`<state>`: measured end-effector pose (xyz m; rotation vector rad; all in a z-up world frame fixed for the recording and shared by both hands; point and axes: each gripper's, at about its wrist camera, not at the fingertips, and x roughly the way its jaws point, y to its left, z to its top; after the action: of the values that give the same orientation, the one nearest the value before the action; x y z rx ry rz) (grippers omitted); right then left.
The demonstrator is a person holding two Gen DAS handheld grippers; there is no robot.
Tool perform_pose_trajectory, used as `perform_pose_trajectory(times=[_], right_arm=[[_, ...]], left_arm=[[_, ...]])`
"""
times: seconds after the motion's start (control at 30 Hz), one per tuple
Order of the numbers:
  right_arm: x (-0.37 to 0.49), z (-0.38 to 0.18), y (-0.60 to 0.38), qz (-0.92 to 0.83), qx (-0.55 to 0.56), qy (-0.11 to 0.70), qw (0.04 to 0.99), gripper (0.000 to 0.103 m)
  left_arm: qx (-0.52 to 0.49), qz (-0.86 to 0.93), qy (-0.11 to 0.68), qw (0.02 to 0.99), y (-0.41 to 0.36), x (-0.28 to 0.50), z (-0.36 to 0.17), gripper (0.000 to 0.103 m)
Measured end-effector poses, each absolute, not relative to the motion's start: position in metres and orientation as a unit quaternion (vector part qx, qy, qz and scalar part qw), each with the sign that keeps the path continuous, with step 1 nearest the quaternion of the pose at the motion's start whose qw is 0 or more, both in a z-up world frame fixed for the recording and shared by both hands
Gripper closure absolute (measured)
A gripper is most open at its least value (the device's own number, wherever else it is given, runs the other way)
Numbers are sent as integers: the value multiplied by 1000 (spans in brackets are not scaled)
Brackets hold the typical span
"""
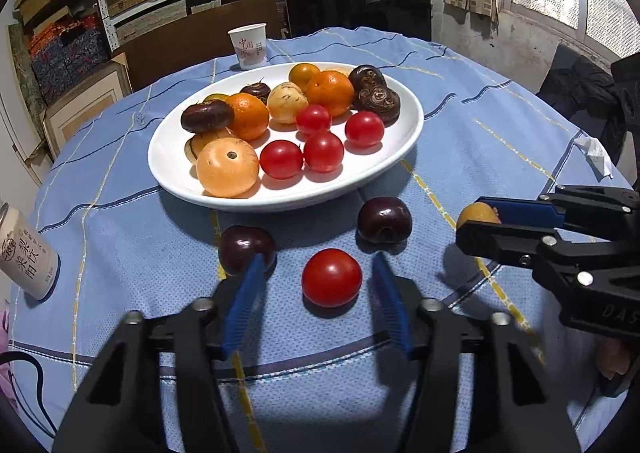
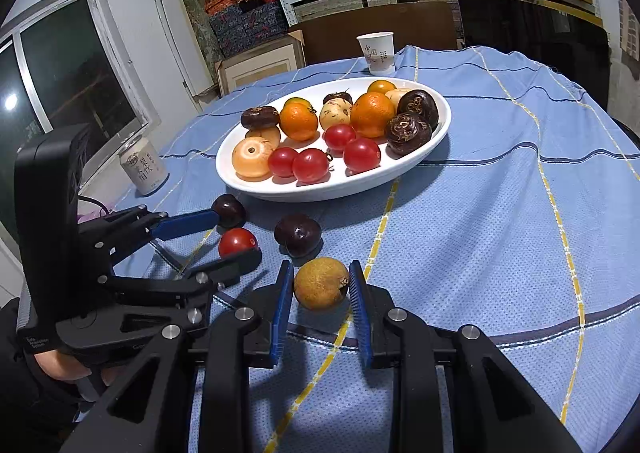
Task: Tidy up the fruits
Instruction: 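Grasp another red tomato with the left tool while the right tool grasps a yellow-brown fruit, then carry the tomato and yellow-brown fruit onto the plate and open both tools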
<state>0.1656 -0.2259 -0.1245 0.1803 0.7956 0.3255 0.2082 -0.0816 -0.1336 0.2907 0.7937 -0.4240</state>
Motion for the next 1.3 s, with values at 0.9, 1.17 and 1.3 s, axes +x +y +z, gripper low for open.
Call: perform_pose_trajectory(times=[0.9, 1.17, 1.3], right_arm=[[164, -123, -228, 155, 89, 379, 908, 74], [164, -122, -229, 155, 92, 378, 908, 74], [164, -122, -230, 155, 95, 379, 907, 74]], left_arm=[[130, -224, 420, 870, -85, 211, -145, 55], [127, -217, 408, 878, -83, 211, -141, 73], [123, -223, 386, 887, -81, 205, -134, 73]])
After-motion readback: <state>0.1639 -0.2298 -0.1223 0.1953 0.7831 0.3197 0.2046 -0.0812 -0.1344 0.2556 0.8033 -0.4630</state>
